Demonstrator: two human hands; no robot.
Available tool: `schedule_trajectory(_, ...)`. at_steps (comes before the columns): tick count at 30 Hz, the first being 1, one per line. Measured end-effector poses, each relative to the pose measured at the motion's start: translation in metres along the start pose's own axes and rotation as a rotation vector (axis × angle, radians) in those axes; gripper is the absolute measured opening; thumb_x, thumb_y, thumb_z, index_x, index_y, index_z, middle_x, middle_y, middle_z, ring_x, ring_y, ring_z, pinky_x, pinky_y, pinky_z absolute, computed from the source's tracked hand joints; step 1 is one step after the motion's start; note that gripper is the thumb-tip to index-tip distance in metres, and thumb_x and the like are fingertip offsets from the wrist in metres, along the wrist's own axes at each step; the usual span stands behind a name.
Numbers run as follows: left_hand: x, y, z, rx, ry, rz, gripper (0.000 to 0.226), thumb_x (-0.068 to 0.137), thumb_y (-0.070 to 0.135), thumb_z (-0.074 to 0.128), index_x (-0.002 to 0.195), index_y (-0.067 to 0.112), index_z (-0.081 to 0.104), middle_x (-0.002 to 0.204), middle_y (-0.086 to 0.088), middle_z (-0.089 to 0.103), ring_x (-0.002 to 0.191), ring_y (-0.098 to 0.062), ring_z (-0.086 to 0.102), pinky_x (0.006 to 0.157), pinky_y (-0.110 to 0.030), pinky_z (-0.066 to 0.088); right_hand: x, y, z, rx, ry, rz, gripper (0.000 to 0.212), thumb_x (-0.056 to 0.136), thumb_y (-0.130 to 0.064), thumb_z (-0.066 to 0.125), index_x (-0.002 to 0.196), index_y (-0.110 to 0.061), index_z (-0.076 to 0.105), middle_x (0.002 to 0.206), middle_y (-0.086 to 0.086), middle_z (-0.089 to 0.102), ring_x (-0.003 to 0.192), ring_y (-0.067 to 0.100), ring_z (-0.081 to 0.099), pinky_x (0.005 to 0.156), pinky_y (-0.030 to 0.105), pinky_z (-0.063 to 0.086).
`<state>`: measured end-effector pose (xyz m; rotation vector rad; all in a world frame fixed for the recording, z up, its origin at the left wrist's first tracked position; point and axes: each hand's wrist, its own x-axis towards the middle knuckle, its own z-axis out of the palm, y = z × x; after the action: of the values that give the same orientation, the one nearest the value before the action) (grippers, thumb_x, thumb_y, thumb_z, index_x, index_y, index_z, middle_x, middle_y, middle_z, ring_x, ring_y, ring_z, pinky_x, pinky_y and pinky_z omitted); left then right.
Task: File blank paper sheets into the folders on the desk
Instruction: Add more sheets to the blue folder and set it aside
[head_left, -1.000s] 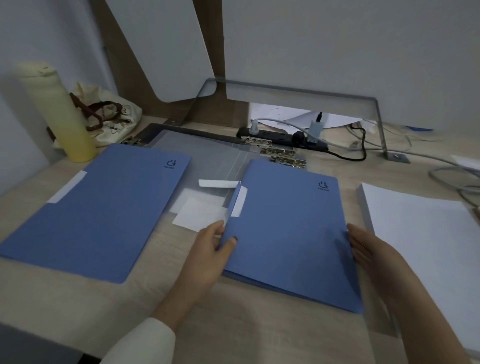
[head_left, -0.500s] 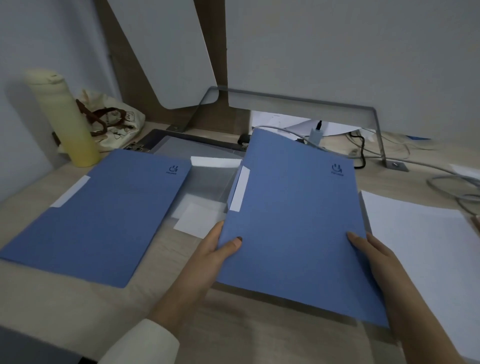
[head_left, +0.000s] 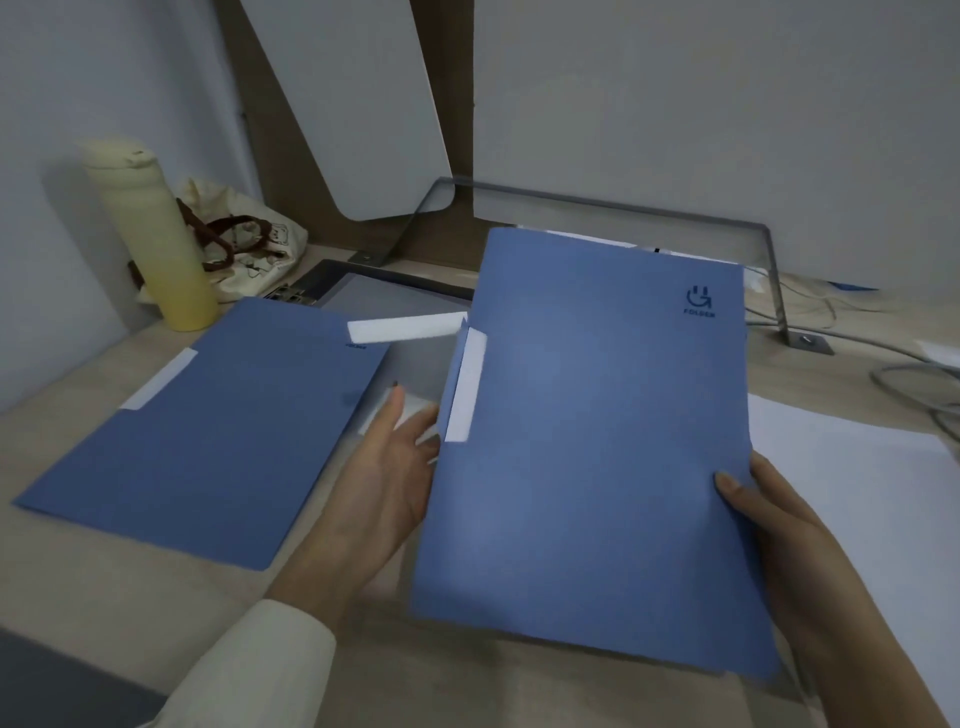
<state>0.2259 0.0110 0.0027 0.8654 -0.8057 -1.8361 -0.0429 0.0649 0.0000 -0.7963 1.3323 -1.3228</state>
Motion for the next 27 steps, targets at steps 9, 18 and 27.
schedule_trajectory(9,0.001,0.002,0.009,0.218,0.215,0.167,0.022,0.093,0.024,0.052,0.103,0.016,0.069,0.096,-0.001,0.075,0.084,-0.016,0.072,0.074,-0.031,0.058,-0.002,0.004,0.013,-0.040,-0.127,0.052,0.028,0.087,-0.018,0.050,0.108,-0.028,0.066,0.106,0.001,0.073,0.088,0.021,0.071,0.070,0.033,0.056)
schedule_trajectory(18,0.011,-0.002,-0.002,0.651,0.486,0.264,0.036,0.098,0.037,0.039,0.089,0.016,0.066,0.087,0.003,0.069,0.087,-0.017,0.065,0.080,-0.031,0.050,-0.006,0.004,0.030,-0.081,-0.121,-0.059,0.033,0.087,-0.012,0.055,0.106,-0.038,0.063,0.102,-0.009,0.073,0.089,0.017,0.071,0.079,0.040,0.053)
schedule_trajectory(27,0.023,0.013,-0.038,1.506,0.773,0.735,0.071,0.080,0.062,0.048,0.124,0.007,0.046,0.130,-0.013,0.045,0.123,-0.029,0.039,0.105,-0.037,0.029,-0.004,-0.006,0.032,-0.083,-0.154,-0.106,0.034,0.087,-0.013,0.054,0.098,-0.045,0.064,0.101,-0.010,0.073,0.086,0.017,0.071,0.073,0.037,0.057)
